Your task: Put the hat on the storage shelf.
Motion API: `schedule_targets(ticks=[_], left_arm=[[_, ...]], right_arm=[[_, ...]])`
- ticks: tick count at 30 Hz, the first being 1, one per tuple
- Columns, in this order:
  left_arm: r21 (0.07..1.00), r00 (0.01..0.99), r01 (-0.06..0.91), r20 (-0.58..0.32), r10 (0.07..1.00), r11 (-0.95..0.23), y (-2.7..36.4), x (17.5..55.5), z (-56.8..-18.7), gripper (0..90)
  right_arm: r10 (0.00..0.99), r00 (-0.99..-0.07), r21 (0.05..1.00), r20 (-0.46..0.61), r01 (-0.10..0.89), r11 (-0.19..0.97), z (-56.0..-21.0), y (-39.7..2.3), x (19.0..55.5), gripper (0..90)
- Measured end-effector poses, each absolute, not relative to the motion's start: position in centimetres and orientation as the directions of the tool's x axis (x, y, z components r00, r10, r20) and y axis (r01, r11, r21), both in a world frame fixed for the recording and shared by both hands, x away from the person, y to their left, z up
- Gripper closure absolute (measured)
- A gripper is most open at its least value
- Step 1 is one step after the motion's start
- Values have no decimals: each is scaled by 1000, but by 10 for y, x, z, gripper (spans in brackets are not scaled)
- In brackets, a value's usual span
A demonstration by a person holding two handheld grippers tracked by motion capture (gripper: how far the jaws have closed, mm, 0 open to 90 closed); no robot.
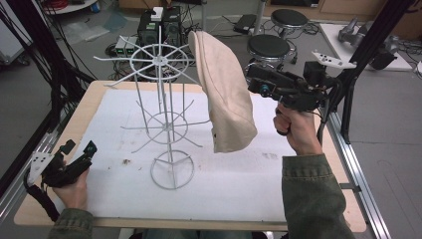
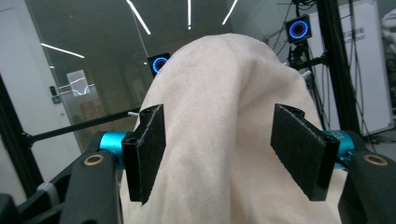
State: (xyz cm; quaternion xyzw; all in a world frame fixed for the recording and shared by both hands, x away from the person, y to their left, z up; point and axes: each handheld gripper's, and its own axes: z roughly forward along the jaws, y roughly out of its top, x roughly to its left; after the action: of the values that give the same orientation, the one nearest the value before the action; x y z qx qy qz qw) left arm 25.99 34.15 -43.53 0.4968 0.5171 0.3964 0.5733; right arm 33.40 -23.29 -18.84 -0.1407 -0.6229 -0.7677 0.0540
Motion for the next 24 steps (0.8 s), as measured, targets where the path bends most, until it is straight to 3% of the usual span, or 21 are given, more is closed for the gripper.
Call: schedule_targets(ticks=[14,24], left_arm=[[979,146,56,-202,968,196,342,259,-435,241],[979,147,57,-202,968,195,342,259,-435,241]], right_arm=[[206,-943,950,263,216,-225,-202,-250,319,321],[246,-930,953,274,229,-196,-231,-256,307,279]])
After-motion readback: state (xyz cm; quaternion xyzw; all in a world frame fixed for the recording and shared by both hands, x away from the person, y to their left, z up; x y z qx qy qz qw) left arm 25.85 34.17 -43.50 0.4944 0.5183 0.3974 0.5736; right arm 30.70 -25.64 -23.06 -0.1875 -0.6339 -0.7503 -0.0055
